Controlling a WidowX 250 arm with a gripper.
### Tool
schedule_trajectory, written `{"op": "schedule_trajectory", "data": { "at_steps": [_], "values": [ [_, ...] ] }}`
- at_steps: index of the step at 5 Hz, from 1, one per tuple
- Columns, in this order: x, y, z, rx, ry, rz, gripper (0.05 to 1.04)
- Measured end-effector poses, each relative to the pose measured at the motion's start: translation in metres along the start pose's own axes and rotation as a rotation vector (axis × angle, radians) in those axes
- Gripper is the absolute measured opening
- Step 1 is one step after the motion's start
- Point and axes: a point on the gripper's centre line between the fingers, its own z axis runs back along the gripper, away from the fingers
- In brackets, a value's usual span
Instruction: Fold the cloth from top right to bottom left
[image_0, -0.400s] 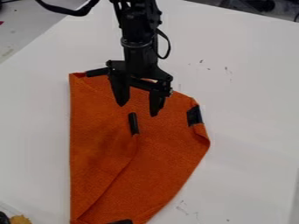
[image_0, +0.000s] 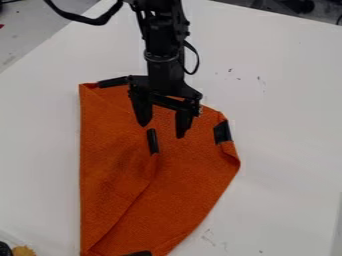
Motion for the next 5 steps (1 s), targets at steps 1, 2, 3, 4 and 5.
{"op": "schedule_trajectory", "data": {
  "at_steps": [1, 2, 3, 4, 5],
  "values": [
    [0.009, -0.014, 0.0, 0.002, -0.015, -0.011, 1.001],
    [0.026, -0.037, -0.008, -0.019, -0.026, -0.037, 1.001],
    [0.041, -0.054, -0.02, -0.044, -0.054, -0.054, 1.001],
    [0.056, -0.057, -0.022, -0.043, -0.071, -0.072, 1.001],
    [0.063, -0.059, -0.022, -0.047, -0.071, -0.081, 1.001]
  ]
}}
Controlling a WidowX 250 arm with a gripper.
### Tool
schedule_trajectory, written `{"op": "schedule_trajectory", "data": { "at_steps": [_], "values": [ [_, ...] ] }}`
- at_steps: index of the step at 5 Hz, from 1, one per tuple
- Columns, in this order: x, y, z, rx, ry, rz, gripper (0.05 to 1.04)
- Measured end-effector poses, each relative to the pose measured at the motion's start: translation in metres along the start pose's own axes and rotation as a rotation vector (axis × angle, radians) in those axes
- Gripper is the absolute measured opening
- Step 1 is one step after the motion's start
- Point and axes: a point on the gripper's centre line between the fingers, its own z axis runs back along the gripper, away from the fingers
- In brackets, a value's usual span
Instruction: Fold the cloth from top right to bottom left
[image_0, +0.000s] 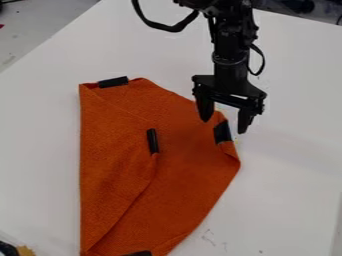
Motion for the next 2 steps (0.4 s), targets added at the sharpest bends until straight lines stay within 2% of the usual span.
{"op": "schedule_trajectory", "data": {
  "at_steps": [2],
  "values": [
    [0.0058, -0.0046, -0.0021, -0.017, 0.01, -0.001, 1.001]
  ]
}}
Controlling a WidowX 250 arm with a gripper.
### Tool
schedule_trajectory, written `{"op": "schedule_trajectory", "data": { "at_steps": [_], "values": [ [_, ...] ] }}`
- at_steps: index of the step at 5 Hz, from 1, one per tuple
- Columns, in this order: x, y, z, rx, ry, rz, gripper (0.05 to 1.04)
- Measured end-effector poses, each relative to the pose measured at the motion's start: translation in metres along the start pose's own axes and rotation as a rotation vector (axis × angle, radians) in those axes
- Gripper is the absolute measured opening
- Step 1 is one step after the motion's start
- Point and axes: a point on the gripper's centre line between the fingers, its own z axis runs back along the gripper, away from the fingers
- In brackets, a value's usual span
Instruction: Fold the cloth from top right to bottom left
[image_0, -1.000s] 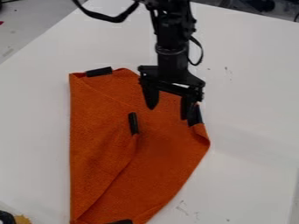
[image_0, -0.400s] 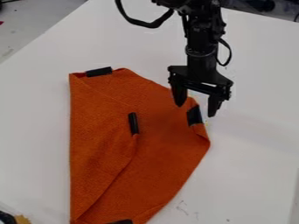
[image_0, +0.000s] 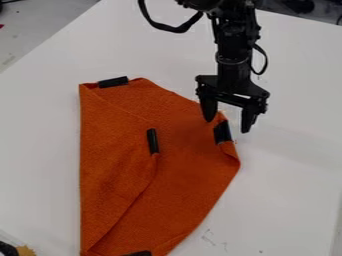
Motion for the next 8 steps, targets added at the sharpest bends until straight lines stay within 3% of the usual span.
{"op": "schedule_trajectory", "data": {
  "at_steps": [1, 3, 5, 6, 7, 8],
  "values": [
    [0.0, -0.01, -0.008, -0.016, 0.03, -0.017, 1.001],
    [0.0, -0.011, -0.012, -0.027, 0.025, -0.011, 0.948],
    [-0.008, -0.013, -0.021, -0.047, 0.016, 0.016, 0.376],
    [-0.007, -0.014, -0.022, -0.055, 0.008, 0.016, 0.176],
    [-0.006, -0.013, -0.022, -0.048, 0.014, 0.008, 0.077],
    [-0.004, -0.012, -0.015, 0.0, 0.054, 0.012, 0.061]
  ]
}}
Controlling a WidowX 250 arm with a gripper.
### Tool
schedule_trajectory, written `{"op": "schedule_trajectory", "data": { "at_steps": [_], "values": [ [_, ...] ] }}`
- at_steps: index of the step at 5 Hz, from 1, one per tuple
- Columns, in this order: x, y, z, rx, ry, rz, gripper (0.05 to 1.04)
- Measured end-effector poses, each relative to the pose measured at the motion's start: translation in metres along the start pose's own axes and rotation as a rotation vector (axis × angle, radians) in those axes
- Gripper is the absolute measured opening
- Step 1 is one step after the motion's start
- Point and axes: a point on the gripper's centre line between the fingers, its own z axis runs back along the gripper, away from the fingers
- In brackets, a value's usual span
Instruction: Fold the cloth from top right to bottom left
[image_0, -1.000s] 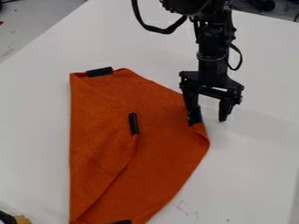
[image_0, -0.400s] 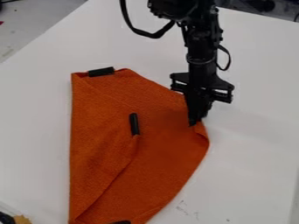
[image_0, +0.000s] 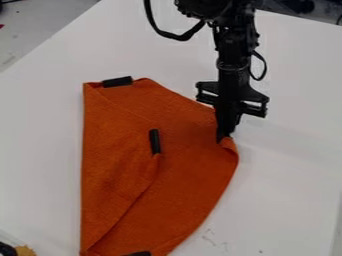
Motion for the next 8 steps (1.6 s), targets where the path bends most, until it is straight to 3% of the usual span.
{"op": "schedule_trajectory", "data": {
  "at_steps": [1, 2, 3, 4, 6, 7, 8],
  "values": [
    [-0.003, 0.0, 0.019, 0.067, -0.013, 0.036, 0.058],
    [-0.02, 0.015, 0.054, 0.083, -0.117, 0.101, 0.058],
    [-0.053, 0.044, 0.066, 0.082, -0.166, 0.221, 0.058],
    [-0.083, 0.068, 0.062, 0.05, -0.197, 0.29, 0.058],
    [-0.104, 0.086, 0.043, -0.004, -0.241, 0.298, 0.081],
    [-0.108, 0.092, 0.042, 0.039, -0.228, 0.254, 0.241],
    [-0.118, 0.105, 0.064, 0.15, -0.165, 0.22, 0.49]
  ]
}}
